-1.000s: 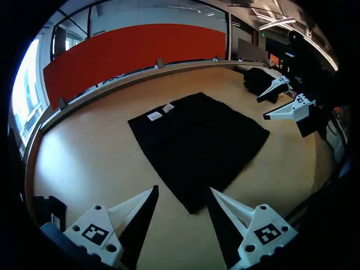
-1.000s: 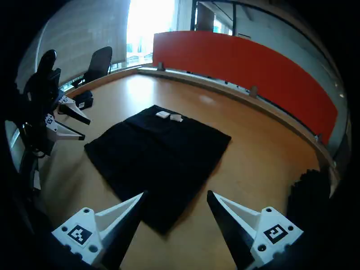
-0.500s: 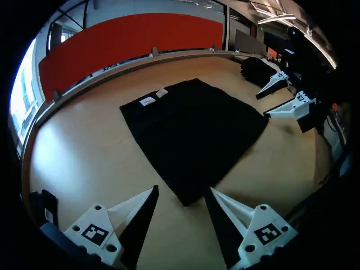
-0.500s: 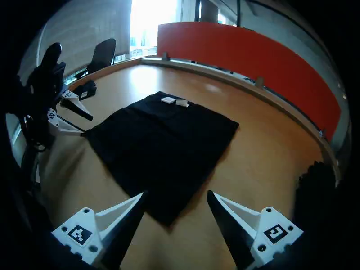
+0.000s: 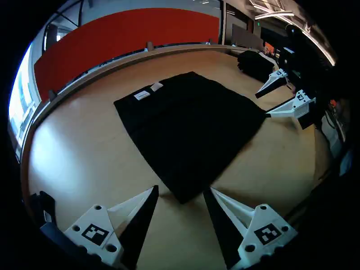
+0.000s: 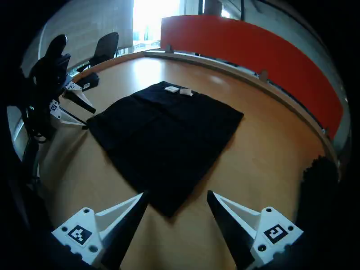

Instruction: Fold towel

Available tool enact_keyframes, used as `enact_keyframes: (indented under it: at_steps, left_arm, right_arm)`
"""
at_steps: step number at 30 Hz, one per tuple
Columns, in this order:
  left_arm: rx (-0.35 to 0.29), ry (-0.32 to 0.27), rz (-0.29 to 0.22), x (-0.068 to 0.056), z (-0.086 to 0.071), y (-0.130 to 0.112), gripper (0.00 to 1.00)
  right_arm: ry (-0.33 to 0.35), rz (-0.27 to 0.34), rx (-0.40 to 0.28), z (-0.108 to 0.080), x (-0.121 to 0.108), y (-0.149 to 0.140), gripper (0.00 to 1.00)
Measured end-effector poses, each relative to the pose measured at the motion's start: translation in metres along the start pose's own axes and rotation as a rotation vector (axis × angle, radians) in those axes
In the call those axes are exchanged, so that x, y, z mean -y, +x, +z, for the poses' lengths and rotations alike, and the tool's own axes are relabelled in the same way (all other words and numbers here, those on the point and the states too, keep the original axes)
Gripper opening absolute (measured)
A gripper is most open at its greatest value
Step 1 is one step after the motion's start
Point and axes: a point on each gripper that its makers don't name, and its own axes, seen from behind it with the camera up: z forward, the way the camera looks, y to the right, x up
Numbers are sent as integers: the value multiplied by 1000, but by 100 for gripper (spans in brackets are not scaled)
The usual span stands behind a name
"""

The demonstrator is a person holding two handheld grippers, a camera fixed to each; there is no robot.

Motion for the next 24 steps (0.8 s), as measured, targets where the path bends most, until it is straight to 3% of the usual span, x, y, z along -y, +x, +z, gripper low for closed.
enact_keyframes:
  at_steps: [24]
  left_arm:
    - [10,-35,44,-5,5,-1,73]
  right_arm:
    - [41,-30,19,7,5,-10,93]
